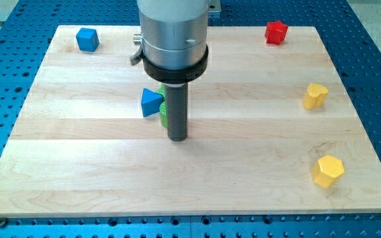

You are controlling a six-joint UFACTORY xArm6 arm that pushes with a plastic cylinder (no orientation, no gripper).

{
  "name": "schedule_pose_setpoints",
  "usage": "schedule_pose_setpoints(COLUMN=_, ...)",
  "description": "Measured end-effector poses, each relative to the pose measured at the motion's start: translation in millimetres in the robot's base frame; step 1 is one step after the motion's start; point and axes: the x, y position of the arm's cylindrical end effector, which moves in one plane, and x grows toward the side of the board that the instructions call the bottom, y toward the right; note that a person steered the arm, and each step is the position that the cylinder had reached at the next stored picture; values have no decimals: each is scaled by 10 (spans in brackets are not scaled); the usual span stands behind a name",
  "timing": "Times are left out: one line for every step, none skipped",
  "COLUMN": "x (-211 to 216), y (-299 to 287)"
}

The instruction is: Push the heart into the green star

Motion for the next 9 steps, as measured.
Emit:
schedule_pose_setpoints(x=-92, y=-23)
schedule_pose_setpoints(x=134, y=354)
schedule_pose_setpoints(x=74, y=1393)
schedule_pose_setpoints(x=-53, y=2544)
schedule_pose_setpoints(x=-525, y=2707)
schedule_pose_setpoints(x=-569, y=2586)
schedule_pose_setpoints(x=-708, y=2954)
schedule_pose_setpoints(x=-741, y=2382)
schedule_pose_setpoints(x=-757, y=2076)
